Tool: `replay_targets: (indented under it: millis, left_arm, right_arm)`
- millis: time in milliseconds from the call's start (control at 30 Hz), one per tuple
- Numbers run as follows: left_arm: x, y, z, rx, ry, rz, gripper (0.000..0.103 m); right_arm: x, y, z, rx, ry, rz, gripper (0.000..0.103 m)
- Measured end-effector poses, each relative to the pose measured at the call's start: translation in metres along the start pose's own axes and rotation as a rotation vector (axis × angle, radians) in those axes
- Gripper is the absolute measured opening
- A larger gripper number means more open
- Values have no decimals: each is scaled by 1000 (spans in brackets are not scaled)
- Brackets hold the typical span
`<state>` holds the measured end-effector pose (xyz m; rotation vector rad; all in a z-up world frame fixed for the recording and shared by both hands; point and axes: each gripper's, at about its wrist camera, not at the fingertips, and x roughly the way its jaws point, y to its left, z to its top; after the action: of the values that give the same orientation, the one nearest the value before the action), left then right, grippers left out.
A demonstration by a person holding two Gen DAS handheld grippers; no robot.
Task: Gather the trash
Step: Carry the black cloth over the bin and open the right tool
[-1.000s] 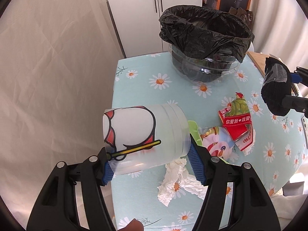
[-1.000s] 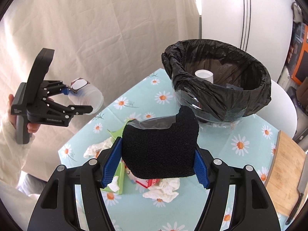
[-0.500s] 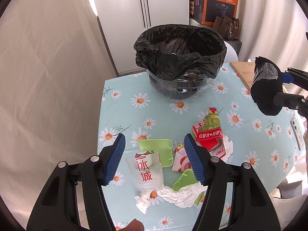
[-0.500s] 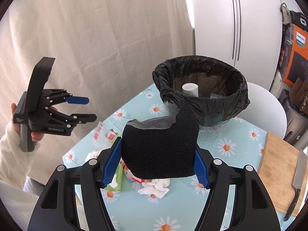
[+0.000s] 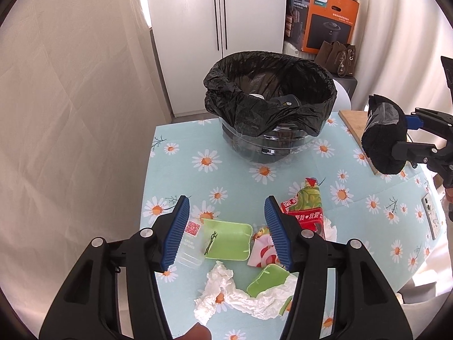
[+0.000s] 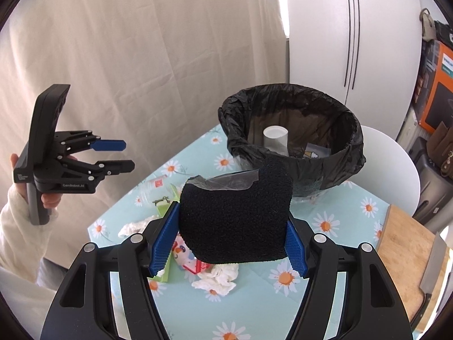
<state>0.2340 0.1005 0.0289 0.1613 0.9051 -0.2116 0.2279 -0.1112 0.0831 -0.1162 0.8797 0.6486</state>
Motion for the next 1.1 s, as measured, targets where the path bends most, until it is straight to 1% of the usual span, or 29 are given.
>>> replay_targets:
  millis: [100,200,267,333,400,500,633,767,1100]
  left_arm:
    - [1,11,-5,-20,12,2,68]
    - [3,18,-10,-4,23,16,72]
    - [6,23,-13,2,34,24,76]
    - [10,27,-14,1,45,25,85]
    - [14,32,-16,-1,53,18,87]
    - [21,38,-21,1,68,14,94]
    - [31,46,-28,-8,93,-5,97]
    - [44,52,-38,-10,126,-24,97]
    - [78,51,-63,13,207,-81,97]
  right_arm:
    - [-1,-1,-1,-1,-3,3,63]
    - [-1,-3,-4,4,0,-2,63]
    - [-2,-6,-7,14,0,-9,63]
    - [-3,-8,-9,27,-2,-13,63]
    - [-4,-11,-10,38,-2,-19,63]
    - [-4,-12,-12,48,-1,-29,63]
    - [-2,-14,-14,66,4,-38,63]
    - [4,-16,-15,84,15,-44,63]
    - [22,-15,-18,108,48,-52,63]
